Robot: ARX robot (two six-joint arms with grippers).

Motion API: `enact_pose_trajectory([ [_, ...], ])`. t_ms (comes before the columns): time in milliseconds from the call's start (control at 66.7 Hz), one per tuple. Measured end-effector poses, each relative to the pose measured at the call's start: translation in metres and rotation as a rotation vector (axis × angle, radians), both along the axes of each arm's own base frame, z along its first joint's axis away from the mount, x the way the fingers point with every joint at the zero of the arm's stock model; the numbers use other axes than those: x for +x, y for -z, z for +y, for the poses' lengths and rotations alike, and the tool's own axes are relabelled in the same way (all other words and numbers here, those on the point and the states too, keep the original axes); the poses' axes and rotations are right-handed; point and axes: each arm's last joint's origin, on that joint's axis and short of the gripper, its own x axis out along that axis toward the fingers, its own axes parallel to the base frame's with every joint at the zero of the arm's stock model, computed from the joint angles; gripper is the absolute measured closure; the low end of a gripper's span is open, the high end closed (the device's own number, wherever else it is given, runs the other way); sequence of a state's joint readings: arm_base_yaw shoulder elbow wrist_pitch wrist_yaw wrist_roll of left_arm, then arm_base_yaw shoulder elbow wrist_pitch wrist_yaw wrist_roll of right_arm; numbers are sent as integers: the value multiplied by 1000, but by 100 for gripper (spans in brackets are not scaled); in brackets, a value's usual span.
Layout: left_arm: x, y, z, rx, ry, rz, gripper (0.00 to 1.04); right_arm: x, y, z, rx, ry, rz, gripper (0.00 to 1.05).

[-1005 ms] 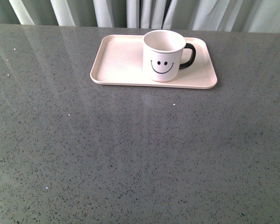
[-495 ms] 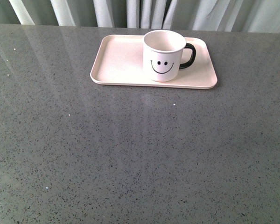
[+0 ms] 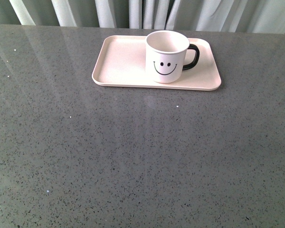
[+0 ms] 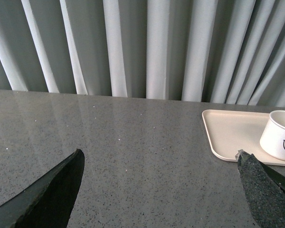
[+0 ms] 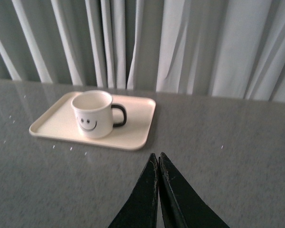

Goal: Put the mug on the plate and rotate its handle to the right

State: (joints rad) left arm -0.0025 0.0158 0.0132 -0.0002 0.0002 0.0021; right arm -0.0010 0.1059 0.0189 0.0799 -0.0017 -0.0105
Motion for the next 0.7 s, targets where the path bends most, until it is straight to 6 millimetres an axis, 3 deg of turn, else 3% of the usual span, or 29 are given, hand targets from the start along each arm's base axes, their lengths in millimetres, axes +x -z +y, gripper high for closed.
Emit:
enact_pose_trajectory([
  [240, 0, 0, 0, 0, 0, 0, 9, -7, 0, 0, 0, 2, -22, 103],
  [480, 0, 0, 0, 0, 0, 0, 9, -7, 0, 0, 0, 2, -22, 62],
  [555, 0, 0, 0, 0, 0, 0, 9, -7, 0, 0, 0, 2, -22, 42],
  [705, 0, 0, 0, 0, 0, 0, 9, -7, 0, 0, 0, 2, -22, 16],
])
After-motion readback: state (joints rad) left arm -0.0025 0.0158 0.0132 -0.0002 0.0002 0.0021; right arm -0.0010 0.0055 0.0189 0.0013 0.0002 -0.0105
